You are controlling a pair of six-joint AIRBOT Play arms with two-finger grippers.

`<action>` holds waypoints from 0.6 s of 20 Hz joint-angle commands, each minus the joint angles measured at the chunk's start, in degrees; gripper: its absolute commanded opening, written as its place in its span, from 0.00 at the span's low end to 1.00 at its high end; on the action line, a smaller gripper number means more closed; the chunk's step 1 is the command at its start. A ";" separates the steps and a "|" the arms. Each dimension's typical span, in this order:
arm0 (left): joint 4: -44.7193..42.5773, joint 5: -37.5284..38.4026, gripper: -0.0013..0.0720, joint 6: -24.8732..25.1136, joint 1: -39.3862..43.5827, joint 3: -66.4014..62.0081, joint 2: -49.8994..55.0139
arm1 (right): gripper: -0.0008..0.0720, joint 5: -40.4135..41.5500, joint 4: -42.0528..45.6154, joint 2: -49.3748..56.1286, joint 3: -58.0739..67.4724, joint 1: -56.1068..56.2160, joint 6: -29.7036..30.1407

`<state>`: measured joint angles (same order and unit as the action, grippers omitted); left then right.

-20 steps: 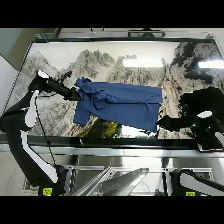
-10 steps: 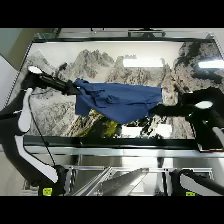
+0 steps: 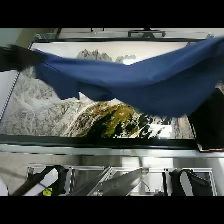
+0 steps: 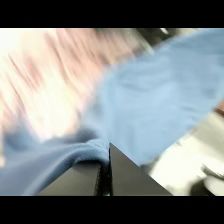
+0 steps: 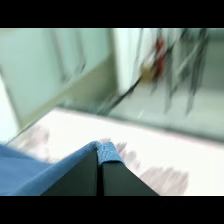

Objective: Fold the shirts.

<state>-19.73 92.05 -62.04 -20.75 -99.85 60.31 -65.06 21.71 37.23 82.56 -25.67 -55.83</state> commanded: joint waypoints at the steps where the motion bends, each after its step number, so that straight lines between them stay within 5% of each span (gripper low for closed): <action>1: -2.75 -8.20 0.06 0.09 -9.22 -7.69 -15.30 | 0.03 5.75 1.75 -8.70 8.17 -9.05 -1.20; 5: -11.58 -13.51 0.06 1.03 -10.43 -14.64 -16.61 | 0.03 1.18 2.49 -6.82 8.92 -12.07 -1.25; 9: -10.88 -9.07 0.06 4.13 2.21 -14.14 -3.21 | 0.03 -10.05 -6.62 2.78 4.44 -11.39 1.14; 12: -20.02 -10.62 0.06 5.33 13.64 -10.60 10.08 | 0.03 -8.26 -2.12 9.20 -4.55 -3.72 4.28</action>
<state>-32.84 82.04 -58.35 -15.99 -112.22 60.40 -71.70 18.50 41.01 84.18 -34.00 -54.30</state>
